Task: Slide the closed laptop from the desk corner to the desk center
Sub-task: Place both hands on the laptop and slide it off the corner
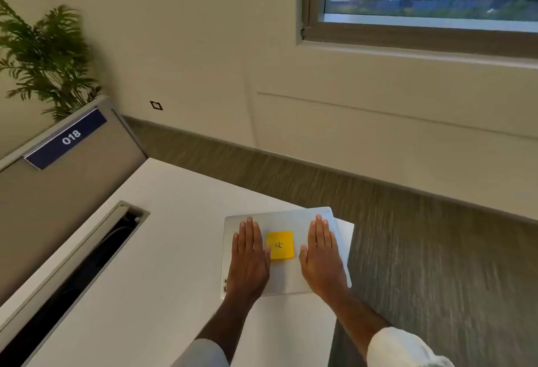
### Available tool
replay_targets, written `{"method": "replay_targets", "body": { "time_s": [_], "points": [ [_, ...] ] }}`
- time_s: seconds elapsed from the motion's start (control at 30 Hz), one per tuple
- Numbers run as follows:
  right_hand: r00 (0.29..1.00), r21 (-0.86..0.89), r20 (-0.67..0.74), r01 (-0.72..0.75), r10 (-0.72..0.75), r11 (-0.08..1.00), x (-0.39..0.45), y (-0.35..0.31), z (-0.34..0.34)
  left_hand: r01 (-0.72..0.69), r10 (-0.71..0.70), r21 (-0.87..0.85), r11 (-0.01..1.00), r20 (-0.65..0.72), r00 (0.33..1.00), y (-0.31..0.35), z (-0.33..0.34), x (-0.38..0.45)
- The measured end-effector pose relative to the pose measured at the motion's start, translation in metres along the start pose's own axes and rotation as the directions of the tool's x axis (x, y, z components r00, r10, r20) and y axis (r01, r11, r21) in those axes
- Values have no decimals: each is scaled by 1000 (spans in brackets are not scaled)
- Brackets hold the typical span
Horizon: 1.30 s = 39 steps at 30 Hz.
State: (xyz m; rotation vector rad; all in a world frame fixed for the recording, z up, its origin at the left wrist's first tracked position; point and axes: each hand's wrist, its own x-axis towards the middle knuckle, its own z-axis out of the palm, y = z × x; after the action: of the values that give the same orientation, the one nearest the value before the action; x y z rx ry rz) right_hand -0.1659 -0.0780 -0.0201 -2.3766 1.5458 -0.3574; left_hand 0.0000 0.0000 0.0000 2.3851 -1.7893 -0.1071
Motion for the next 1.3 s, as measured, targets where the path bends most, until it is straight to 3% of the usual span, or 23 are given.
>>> {"method": "replay_targets", "body": {
  "time_s": [0.37, 0.6, 0.97, 1.3],
  "points": [
    [991, -69, 29, -128, 130, 989, 25, 46, 8, 11, -7, -65, 998, 50, 999, -7, 26, 38],
    [978, -74, 48, -199, 203, 977, 39, 54, 12, 158, -150, -130, 979, 64, 987, -21, 39, 48],
    [971, -173, 28, -227, 235, 958, 45, 47, 7, 339, -342, 69, 938, 40, 939, -28, 28, 38],
    [965, -171, 48, -247, 258, 954, 45, 45, 8, 515, -516, 41, 856, 8, 857, -20, 33, 30]
  ]
}}
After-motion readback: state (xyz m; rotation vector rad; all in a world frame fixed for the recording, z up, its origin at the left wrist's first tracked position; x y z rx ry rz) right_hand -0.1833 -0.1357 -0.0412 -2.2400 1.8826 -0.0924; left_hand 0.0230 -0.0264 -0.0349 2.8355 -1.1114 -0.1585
